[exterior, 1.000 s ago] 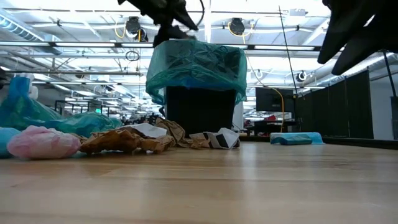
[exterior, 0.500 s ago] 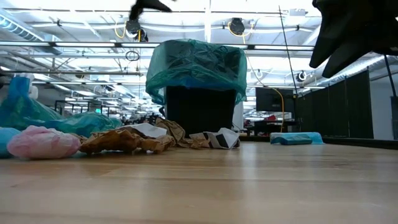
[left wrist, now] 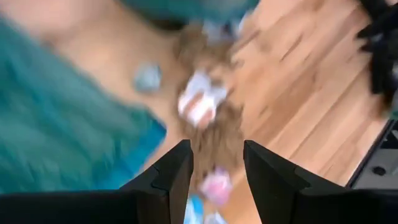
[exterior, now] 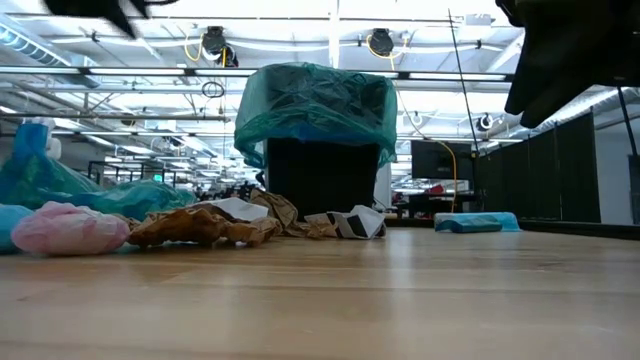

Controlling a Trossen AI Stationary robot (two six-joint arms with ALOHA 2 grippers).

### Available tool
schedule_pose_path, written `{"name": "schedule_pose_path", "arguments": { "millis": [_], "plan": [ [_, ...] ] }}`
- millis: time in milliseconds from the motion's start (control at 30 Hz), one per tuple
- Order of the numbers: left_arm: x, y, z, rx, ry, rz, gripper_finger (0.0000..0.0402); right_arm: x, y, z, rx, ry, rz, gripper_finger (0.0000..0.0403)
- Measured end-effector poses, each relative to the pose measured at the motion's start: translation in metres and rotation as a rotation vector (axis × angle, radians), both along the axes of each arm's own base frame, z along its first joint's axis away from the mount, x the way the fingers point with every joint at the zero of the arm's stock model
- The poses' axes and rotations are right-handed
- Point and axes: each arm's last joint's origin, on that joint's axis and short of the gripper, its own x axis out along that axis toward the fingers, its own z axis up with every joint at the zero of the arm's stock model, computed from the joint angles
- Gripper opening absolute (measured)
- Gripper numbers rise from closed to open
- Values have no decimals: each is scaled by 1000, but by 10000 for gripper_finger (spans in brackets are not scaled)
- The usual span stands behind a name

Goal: Place trash/remove bag and relplace
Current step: Put the blue plastic into the blue trash bag inside the black trash bin

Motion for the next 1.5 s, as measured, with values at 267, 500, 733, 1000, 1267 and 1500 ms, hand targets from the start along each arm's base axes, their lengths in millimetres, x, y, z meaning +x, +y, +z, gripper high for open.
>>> {"name": "schedule_pose_path", "arguments": {
  "millis": [267, 500, 733, 1000, 1267, 1500],
  "plan": [
    [-13, -64, -80, -133, 64, 116, 147, 1, 0, 0, -26, 24, 67, 121],
    [-1, -84, -120, -86, 206, 127, 147, 5, 3, 1, -8, 5, 127, 120],
    [12, -100, -147, -117, 315, 97, 147, 6, 6, 2, 23, -4, 142, 120],
    [24, -101, -175, -54, 372, 126, 147, 8, 8, 3, 54, -19, 152, 120],
    [40, -97, -201, -51, 371, 117, 114, 10, 10, 4, 76, -41, 155, 120],
    [55, -107, -168, -68, 246, 100, 18, 11, 11, 5, 80, -53, 162, 120]
  ]
}}
